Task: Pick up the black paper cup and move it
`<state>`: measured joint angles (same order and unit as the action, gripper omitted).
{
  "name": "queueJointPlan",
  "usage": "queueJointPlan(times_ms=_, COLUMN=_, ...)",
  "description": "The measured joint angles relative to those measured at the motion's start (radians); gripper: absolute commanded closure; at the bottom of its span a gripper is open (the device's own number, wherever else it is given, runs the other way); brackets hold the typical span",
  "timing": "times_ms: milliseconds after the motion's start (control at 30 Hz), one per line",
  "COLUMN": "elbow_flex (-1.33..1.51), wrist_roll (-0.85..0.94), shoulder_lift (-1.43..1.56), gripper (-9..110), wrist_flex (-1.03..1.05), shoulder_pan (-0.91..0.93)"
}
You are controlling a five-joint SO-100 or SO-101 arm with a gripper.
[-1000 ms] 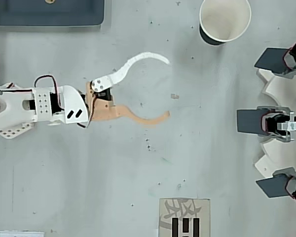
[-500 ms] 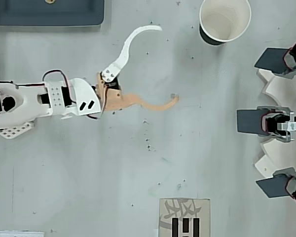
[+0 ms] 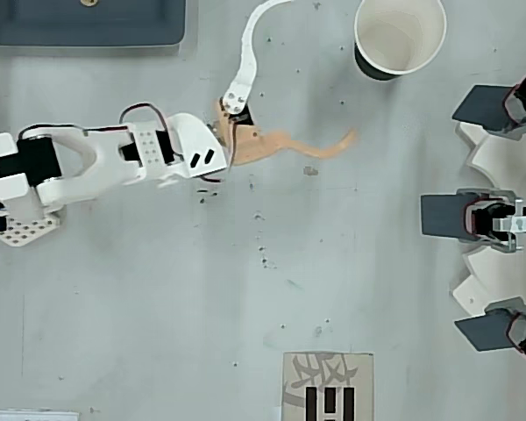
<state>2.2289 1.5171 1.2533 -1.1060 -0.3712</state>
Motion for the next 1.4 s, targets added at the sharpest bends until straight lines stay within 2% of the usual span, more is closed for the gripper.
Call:
queueJointPlan(times_ms=433, elbow_flex=-0.394, wrist_roll=0.003, shoulder_lift=-0.278, gripper=48, wrist_flex=0.112, shoulder_pan=-0.015)
queueJointPlan(times_ms=900, elbow_flex=-0.92, wrist_roll=-0.003, shoulder_lift=-0.54, gripper=48, wrist_flex=0.374, shoulder_pan=-0.037)
queueJointPlan(times_ms=1133, elbow_flex=-1.065, wrist_roll=-0.003, shoulder_lift=-0.617, gripper=48, wrist_flex=0.451, shoulder_pan=-0.057)
queueJointPlan(times_ms=1400, elbow_flex=-1.086, wrist_roll=-0.003, shoulder_lift=-0.63, gripper=48, wrist_flex=0.456, shoulder_pan=-0.075)
